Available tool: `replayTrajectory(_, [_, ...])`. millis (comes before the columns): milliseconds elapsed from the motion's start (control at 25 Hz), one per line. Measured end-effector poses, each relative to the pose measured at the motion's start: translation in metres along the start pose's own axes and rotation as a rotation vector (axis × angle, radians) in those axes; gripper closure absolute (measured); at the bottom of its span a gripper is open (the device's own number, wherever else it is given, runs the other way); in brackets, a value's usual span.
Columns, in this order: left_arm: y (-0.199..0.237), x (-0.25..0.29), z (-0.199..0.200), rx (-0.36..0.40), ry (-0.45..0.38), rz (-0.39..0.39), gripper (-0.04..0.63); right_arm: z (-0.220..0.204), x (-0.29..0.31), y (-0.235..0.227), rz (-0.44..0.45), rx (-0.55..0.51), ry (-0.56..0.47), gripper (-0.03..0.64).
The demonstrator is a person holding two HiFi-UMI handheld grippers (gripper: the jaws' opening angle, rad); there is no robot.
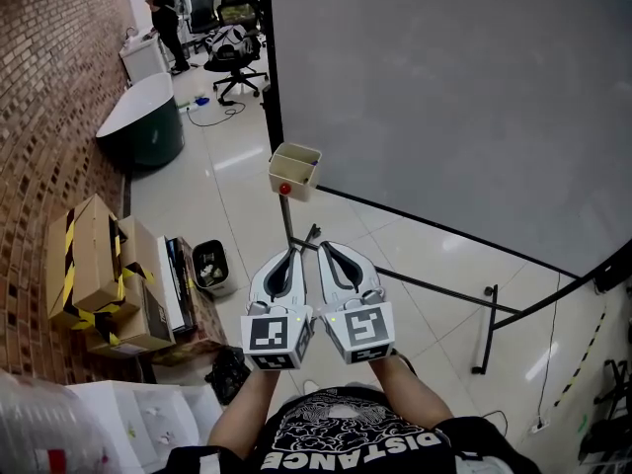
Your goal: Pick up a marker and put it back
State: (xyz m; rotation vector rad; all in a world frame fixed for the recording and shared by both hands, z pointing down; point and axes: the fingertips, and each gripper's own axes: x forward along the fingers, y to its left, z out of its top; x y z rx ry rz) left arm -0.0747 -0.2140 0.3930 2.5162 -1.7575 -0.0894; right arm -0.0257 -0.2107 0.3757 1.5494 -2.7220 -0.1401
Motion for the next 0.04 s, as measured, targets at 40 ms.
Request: replayTrajectory(40, [-0.0011, 0.0003, 0.0006, 0.003, 0.0, 0.0, 0.591, 0.0003, -0.0007, -0.0006, 0.001, 0.0, -0.001, 0.617])
